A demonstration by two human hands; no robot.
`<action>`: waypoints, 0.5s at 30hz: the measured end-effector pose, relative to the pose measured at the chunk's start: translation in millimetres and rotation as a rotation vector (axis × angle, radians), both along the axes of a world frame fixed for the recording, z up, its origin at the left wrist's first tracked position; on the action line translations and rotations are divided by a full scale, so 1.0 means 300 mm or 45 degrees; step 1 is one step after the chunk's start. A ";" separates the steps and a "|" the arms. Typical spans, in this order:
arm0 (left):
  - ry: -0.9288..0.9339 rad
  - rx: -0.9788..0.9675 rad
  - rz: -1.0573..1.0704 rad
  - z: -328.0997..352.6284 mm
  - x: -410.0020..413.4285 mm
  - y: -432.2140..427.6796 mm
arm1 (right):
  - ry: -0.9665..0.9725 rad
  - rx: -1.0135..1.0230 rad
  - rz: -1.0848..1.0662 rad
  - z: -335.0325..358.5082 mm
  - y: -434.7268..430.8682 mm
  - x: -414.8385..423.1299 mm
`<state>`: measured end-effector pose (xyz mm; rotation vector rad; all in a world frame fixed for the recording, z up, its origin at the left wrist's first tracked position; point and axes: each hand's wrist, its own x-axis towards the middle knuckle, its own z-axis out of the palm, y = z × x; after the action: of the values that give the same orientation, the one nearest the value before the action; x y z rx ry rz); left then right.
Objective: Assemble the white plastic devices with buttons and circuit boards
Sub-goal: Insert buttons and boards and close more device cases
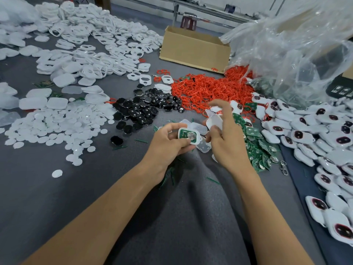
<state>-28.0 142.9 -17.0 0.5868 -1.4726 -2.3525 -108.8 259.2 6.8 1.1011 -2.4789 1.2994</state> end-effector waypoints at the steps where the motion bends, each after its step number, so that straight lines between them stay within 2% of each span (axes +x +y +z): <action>1: 0.012 -0.005 -0.006 -0.002 0.001 0.000 | 0.044 0.064 0.019 0.000 0.001 -0.002; 7: 0.052 -0.054 -0.025 -0.014 0.001 -0.005 | 0.148 0.207 0.063 0.002 -0.006 0.008; 15: 0.054 -0.106 -0.032 -0.017 0.005 -0.003 | 0.210 0.249 0.017 -0.016 -0.017 -0.010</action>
<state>-26.3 142.0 -22.2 0.4968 -1.5593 -2.2949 -112.0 254.0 2.0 1.2143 -2.5190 0.9416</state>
